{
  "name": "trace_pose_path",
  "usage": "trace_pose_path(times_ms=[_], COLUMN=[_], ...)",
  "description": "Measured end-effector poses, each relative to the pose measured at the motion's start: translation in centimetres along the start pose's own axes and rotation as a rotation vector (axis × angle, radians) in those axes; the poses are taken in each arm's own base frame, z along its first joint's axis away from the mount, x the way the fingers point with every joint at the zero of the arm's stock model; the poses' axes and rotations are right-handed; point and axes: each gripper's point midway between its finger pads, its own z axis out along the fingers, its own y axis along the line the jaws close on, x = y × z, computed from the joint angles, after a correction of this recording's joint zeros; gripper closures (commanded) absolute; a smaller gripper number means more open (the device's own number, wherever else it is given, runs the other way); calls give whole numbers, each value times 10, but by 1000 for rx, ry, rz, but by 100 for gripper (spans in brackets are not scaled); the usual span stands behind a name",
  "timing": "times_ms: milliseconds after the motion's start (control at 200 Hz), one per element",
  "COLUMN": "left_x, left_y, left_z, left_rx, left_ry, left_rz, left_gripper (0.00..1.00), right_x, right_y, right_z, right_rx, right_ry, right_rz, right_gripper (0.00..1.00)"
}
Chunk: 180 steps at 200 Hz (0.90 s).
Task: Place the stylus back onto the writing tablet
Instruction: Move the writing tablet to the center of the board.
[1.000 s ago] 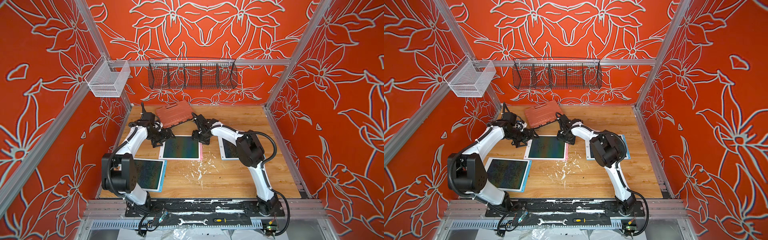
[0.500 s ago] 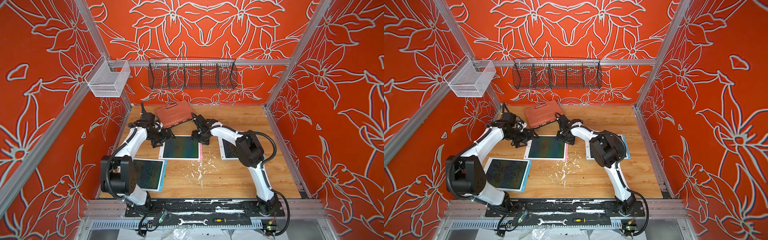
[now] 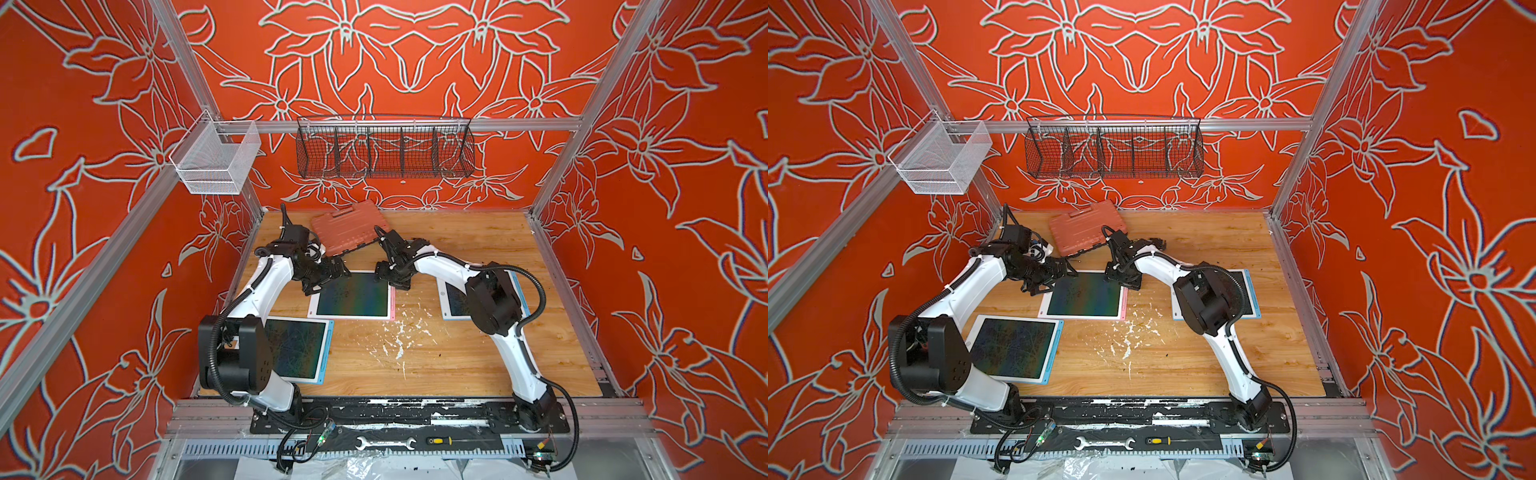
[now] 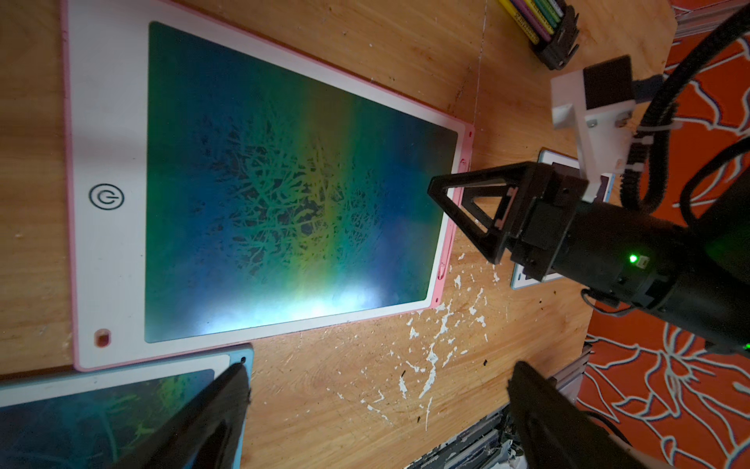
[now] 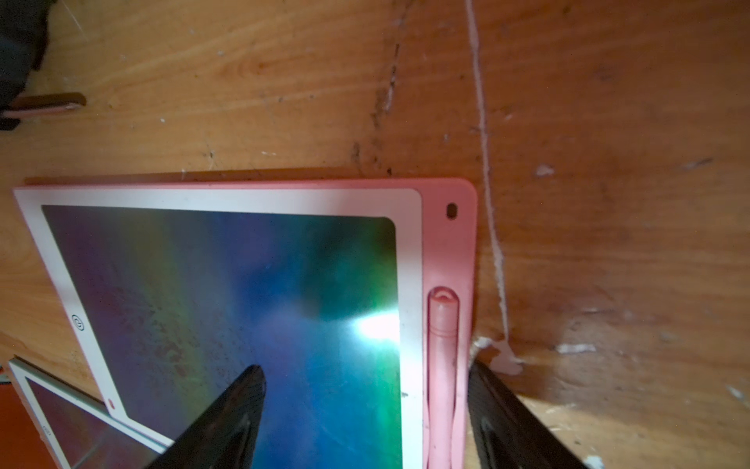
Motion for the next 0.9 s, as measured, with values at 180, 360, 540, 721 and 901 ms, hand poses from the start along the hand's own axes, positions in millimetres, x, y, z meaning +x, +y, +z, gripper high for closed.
trace_pose_path(times_ms=[180,360,540,721,901], left_x=[9,20,32,44,54], left_y=[-13,-29,-41,-60,-83], left_z=[4,7,17,29,51], left_rx=[6,19,17,11,-7], left_ry=[18,27,44,57,101], left_rz=[36,75,99,130,138], left_gripper=[3,3,3,3,3], right_x=[-1,-5,-17,-25,-22], right_y=[-6,-14,-23,-49,-79], right_z=[-3,-23,-66,-103,-130], right_rx=[35,64,50,64,109], right_ry=[-5,-21,-82,-130,-143], right_rz=[-23,-27,-21,-12,-33], right_gripper=[18,17,17,15,14])
